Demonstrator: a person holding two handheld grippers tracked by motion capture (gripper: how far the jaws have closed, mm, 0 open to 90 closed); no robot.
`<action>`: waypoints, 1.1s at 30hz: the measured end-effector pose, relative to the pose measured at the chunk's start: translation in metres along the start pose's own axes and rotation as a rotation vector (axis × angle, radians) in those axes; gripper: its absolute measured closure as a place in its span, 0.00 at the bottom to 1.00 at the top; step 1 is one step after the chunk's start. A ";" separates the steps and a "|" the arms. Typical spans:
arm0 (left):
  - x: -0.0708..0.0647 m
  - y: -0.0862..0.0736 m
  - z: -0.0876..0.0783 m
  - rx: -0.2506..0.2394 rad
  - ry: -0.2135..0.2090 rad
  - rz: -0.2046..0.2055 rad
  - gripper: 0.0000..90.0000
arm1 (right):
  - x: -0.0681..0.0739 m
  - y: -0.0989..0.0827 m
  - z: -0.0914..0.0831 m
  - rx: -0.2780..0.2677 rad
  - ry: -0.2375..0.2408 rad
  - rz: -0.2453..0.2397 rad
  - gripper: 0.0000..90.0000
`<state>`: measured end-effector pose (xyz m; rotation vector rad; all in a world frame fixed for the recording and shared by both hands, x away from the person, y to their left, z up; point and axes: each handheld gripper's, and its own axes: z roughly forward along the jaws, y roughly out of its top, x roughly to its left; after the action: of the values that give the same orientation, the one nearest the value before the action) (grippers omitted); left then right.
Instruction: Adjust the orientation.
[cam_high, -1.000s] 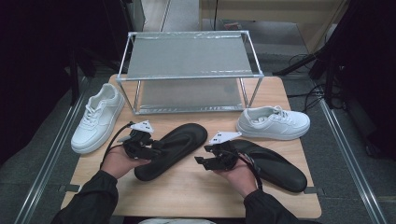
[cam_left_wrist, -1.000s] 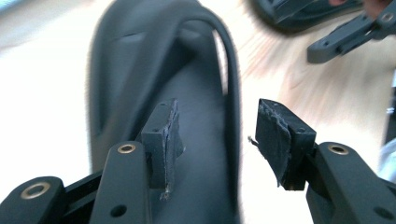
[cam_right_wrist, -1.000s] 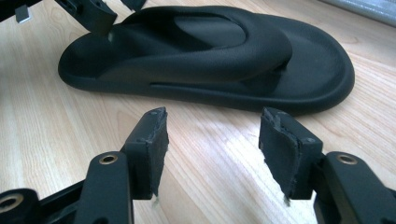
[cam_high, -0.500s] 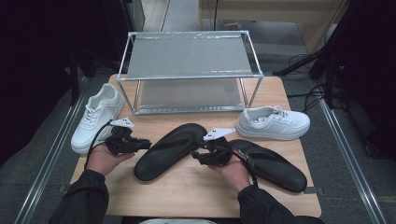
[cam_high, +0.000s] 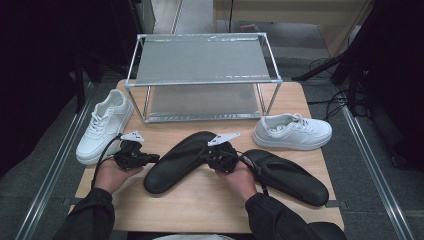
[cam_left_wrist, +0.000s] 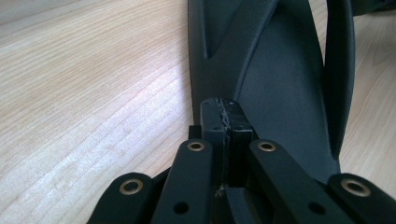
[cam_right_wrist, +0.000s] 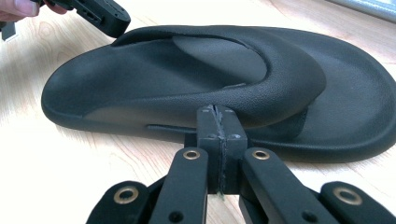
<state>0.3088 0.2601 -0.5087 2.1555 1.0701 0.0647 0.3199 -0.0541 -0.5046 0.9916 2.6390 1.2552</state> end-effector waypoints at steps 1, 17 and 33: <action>-0.001 0.000 0.000 -0.002 0.010 0.004 1.00 | 0.000 0.000 0.000 0.000 0.000 0.001 1.00; -0.003 -0.008 -0.002 0.005 0.024 -0.029 1.00 | -0.001 0.002 0.001 0.010 0.007 -0.005 1.00; 0.005 -0.008 -0.003 0.016 0.109 -0.037 1.00 | -0.005 0.010 0.008 0.023 0.007 -0.027 1.00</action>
<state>0.3056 0.2683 -0.5127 2.1667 1.1755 0.1581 0.3314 -0.0470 -0.5038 0.9525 2.6687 1.2282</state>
